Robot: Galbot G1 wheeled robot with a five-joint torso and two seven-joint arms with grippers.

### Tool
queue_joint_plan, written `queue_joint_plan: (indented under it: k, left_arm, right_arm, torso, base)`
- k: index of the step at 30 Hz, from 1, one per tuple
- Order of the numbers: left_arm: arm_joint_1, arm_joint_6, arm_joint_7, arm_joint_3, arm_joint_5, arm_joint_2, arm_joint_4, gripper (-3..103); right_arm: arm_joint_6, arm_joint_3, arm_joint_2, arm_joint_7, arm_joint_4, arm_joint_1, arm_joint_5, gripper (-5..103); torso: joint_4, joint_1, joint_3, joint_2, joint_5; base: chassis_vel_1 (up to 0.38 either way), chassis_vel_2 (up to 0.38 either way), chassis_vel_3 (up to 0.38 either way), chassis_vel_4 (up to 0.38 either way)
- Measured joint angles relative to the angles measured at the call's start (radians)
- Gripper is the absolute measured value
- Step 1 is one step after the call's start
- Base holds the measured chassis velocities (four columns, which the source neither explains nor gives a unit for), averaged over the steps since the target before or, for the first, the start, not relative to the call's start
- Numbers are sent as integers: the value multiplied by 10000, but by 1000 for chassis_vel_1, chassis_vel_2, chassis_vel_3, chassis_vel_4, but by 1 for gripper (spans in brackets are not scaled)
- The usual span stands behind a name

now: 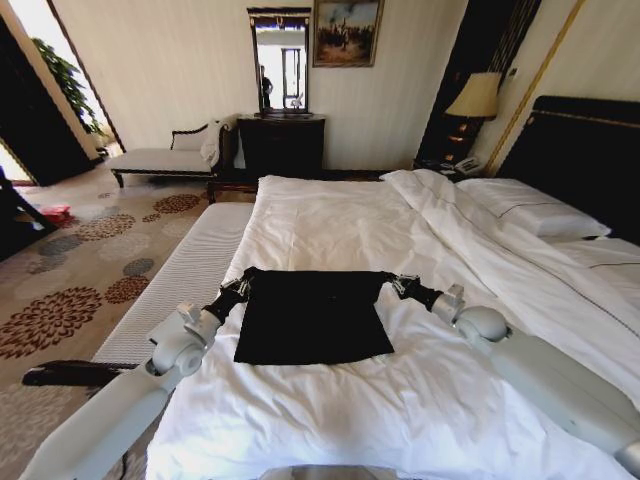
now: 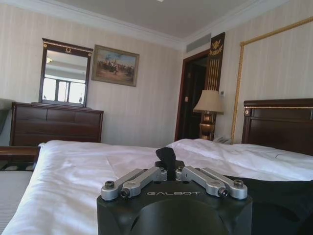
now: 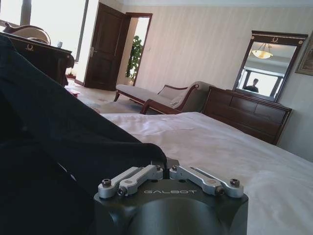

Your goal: Fold the clothes on the bed.

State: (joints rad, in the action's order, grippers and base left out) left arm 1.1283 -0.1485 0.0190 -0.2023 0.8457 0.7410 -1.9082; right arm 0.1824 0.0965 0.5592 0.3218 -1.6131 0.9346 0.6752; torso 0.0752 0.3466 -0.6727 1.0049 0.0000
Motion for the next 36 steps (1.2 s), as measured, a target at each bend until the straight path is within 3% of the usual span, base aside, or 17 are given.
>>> queue_joint_plan:
  k: [7,10,13,25,36]
  left_arm:
    - [1269,-181,20,-805,-462,210,-440,2]
    - [2574,-526,187,-1263,-1049,481,-597,2]
    - [3000,-705,251,-1316,-1379,651,-587,2]
    - [3960,-1240,323,-1311,-2497,1022,-385,2]
    - [4772,-1486,406,-1543,-3129,1271,-190,2]
  right_arm:
    - [155,1066,-20,7,-498,1234,-241,1]
    - [365,1853,108,78,-911,2347,-595,1]
    - [464,2127,332,92,-1009,2920,-815,1]
    - [1172,2746,1355,422,-645,4521,-1888,1]
    - [1603,2858,1672,512,-519,5156,-2557,1]
  torso:
    - [0,0,0,0,-1]
    - [-2,-1,0,0,-3]
    - [-2,-1,0,0,1]
    - [1,1,0,0,0]
    - [0,0,-1,0,-1]
  base:
    - [0,0,0,0]
    - [0,0,0,0]
    - [0,0,0,0]
    - [0,0,0,0]
    - [0,0,0,0]
